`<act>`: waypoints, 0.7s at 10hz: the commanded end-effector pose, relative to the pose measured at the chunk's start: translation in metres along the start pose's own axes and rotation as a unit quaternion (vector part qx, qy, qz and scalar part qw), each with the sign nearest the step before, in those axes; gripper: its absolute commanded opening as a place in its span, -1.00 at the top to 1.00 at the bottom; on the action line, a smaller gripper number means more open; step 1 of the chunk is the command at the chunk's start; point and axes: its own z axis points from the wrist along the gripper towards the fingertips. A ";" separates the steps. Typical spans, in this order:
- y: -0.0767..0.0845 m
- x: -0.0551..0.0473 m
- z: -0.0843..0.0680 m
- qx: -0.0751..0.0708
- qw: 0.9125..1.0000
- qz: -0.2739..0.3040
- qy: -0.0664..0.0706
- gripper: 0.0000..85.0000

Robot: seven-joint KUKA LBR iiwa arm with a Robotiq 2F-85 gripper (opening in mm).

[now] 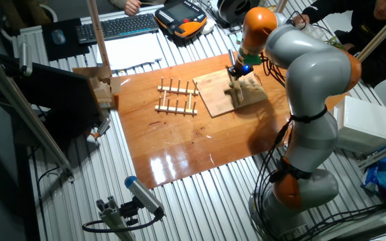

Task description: Chop the scallions

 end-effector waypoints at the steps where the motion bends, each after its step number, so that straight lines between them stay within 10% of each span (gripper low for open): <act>1: 0.000 -0.001 0.001 0.000 1.000 0.000 0.000 1.00; 7: 0.002 -0.002 0.016 0.001 1.000 0.004 -0.010 1.00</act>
